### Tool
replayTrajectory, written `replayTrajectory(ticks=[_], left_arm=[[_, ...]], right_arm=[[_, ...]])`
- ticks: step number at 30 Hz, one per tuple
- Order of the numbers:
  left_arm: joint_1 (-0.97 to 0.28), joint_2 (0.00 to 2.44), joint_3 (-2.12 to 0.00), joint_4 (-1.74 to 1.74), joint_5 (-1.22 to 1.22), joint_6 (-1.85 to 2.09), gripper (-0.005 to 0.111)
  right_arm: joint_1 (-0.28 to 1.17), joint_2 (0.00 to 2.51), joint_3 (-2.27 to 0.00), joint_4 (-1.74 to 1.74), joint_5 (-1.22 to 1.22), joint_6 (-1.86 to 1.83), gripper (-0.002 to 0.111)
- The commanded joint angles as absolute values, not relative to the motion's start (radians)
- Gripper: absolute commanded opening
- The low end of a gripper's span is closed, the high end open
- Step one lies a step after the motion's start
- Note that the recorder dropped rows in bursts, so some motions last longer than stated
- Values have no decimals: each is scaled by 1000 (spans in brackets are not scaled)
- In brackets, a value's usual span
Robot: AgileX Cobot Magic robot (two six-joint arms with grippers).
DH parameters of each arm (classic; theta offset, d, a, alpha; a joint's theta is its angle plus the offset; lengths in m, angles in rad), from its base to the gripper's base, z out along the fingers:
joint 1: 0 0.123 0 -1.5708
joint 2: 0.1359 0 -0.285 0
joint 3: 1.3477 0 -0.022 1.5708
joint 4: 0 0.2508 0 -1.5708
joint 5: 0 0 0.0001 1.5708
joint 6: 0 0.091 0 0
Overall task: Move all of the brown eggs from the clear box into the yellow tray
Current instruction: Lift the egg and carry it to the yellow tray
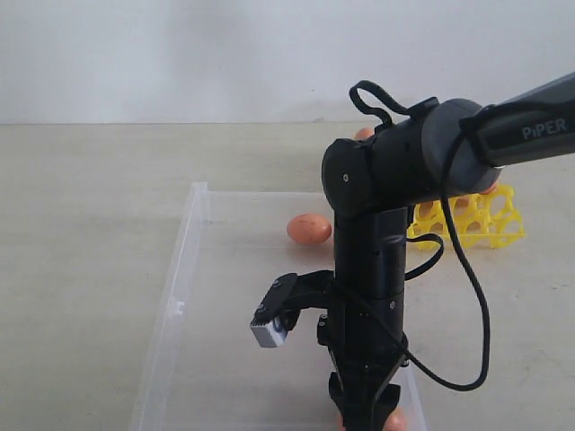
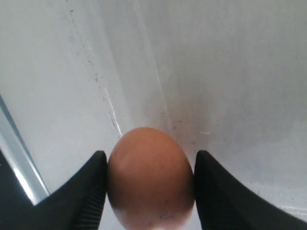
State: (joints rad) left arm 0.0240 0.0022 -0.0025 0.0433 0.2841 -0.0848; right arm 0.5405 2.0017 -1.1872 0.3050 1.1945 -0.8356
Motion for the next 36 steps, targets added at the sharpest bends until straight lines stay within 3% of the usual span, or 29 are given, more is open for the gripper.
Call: replayTrajectory(ticks=[1, 5, 15, 22, 27, 31, 36], left_arm=[[27, 0, 0, 41, 277, -83, 4], [27, 0, 0, 41, 277, -83, 4], [27, 0, 0, 41, 277, -83, 4], [27, 0, 0, 41, 277, -83, 4], [27, 0, 0, 41, 277, -83, 4], [27, 0, 0, 41, 277, -83, 4], [27, 0, 0, 41, 277, -83, 4]], right_arm=[[537, 1994, -1209, 291, 1182, -830, 0], [537, 1941, -1234, 291, 1042, -767, 0], [525, 1760, -1216, 438, 431, -534, 0], [459, 1584, -943, 898, -165, -499, 0], [333, 1469, -713, 918, -464, -269, 0], [123, 1463, -655, 683, -600, 169, 0], [-193, 1568, -716, -373, -797, 1053, 0]])
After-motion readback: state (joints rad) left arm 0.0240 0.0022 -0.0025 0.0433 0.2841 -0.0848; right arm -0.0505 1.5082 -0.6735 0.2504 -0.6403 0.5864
